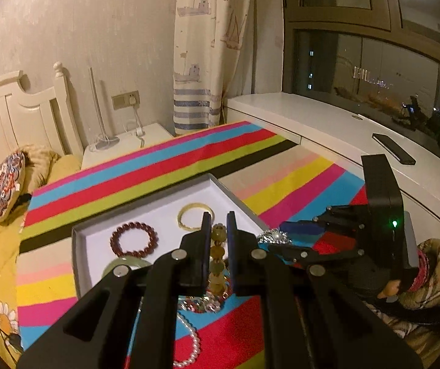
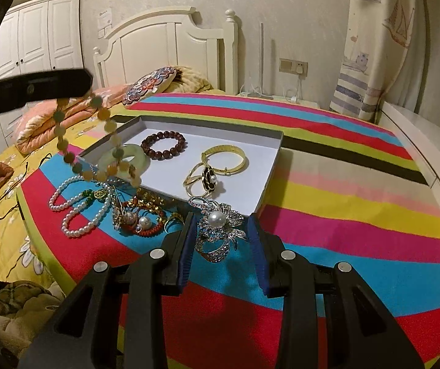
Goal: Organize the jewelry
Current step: 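Grasp and lift the yellow beaded necklace with the left gripper while the right stays at the brooch, then carry the beaded necklace and pearl brooch into the tray and open both grippers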
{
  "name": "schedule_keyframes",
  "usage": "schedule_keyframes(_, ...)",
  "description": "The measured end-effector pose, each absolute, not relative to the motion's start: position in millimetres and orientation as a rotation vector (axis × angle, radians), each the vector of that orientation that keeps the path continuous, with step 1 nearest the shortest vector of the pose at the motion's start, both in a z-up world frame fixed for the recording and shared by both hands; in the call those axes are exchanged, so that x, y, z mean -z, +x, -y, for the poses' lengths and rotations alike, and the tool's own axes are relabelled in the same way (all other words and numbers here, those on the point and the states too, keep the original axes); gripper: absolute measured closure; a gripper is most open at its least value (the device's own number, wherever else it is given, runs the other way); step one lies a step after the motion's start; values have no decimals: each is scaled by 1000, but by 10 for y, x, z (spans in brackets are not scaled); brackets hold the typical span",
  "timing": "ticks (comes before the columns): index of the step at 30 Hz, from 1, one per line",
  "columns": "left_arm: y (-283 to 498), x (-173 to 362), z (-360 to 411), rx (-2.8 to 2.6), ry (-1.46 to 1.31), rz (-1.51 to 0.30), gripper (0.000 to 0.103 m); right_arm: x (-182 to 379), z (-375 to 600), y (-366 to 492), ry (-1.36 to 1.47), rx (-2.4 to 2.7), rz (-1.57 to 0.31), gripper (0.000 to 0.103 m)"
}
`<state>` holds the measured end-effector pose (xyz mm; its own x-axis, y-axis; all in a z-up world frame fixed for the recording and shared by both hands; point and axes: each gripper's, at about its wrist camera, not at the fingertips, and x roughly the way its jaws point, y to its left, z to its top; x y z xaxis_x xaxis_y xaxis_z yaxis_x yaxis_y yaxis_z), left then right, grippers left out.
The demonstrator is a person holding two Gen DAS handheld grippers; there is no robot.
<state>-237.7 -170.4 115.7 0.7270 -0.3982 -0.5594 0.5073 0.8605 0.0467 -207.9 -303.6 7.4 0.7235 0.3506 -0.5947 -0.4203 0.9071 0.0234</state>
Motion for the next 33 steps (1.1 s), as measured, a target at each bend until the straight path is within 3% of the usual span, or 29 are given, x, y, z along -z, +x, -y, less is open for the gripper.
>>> schedule_keyframes(17,-1985,-1359,1770,453,246,-557,94,-295,2781,-1688,-201,-429,-598,68)
schedule_keyframes(33,-1347,-862,1650,386,149,-698,94,-153,2377,-588,-276,-447,-740,68)
